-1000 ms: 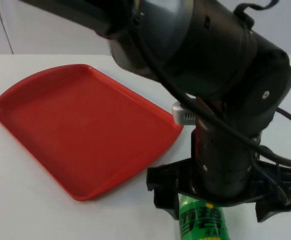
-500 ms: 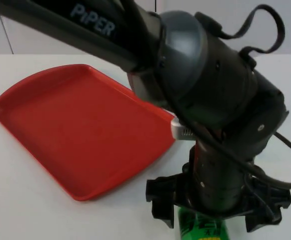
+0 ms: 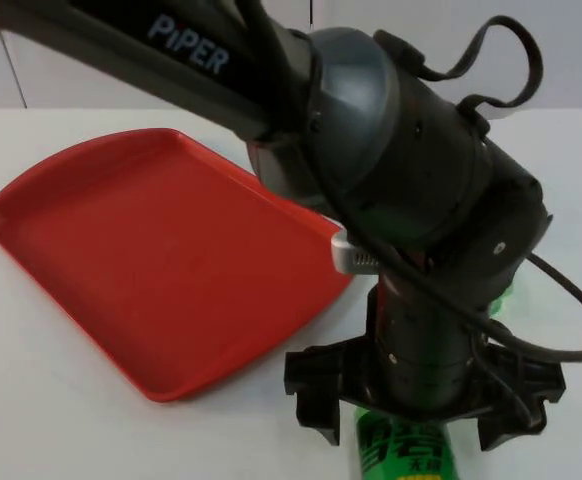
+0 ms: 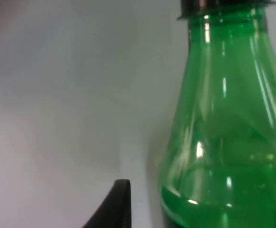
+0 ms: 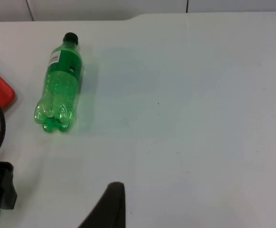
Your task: Place the bottle upright on the tray.
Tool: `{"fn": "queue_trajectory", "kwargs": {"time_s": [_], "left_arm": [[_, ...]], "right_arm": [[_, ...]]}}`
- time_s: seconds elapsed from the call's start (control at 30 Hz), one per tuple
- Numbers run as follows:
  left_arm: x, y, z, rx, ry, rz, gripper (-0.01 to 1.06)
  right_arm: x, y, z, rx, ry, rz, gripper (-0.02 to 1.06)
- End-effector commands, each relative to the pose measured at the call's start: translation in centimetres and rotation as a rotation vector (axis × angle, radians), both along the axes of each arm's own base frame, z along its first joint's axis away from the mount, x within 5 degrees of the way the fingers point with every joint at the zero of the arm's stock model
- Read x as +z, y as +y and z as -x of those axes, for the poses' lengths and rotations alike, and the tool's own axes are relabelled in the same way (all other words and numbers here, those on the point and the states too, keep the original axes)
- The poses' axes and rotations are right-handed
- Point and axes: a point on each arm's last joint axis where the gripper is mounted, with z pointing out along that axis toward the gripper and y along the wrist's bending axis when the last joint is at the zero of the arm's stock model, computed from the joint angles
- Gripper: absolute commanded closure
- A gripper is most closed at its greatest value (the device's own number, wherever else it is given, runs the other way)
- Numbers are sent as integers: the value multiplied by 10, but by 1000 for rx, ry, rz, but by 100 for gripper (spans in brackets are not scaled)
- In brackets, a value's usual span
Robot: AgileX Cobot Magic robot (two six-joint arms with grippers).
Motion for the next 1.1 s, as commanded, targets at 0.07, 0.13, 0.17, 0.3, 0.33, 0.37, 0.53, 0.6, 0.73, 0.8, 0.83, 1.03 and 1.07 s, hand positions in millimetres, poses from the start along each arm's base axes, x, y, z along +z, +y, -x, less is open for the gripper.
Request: {"fn": "queue_trajectory", "kwargs": {"time_s": [0.07, 0.13, 0.17, 0.3, 0.33, 0.37, 0.53, 0.6, 0.73, 0.8, 0.83, 1.03, 1.07], "left_arm": [[-10, 0, 2, -13, 34, -18, 4], [-18, -2, 3, -25, 56, -12, 4], [-17, -2, 3, -27, 58, -11, 4], [-18, -2, 3, -32, 52, -8, 4], [-18, -2, 3, -35, 49, -7, 4], [-18, -2, 3, -36, 49, -7, 4], [-18, -2, 3, -38, 49, -7, 13], [-18, -2, 3, -38, 49, -7, 20], [-18, -2, 3, -40, 55, -13, 62], [-18, -2, 3, -46, 54, -14, 74], [-17, -2, 3, -50, 53, -13, 85], [-17, -2, 4, -57, 61, -11, 105], [-16, -2, 4, -55, 63, -10, 105]], "right_arm": [[-1, 0, 1, 4, -1, -2, -1], [-1, 0, 1, 4, -1, -2, -1], [-1, 0, 1, 4, -1, -2, -1], [-1, 0, 1, 3, -1, 0, -1], [-1, 0, 1, 3, -1, 0, -1], [-1, 0, 1, 3, -1, 0, -1], [-1, 0, 1, 3, -1, 0, -1], [-1, 0, 1, 3, -1, 0, -1], [-1, 0, 1, 3, -1, 0, -1], [-1, 0, 1, 3, -1, 0, -1], [-1, 0, 1, 3, -1, 0, -1], [-1, 0, 1, 3, -1, 0, -1], [-1, 0, 1, 3, -1, 0, -1]]}}
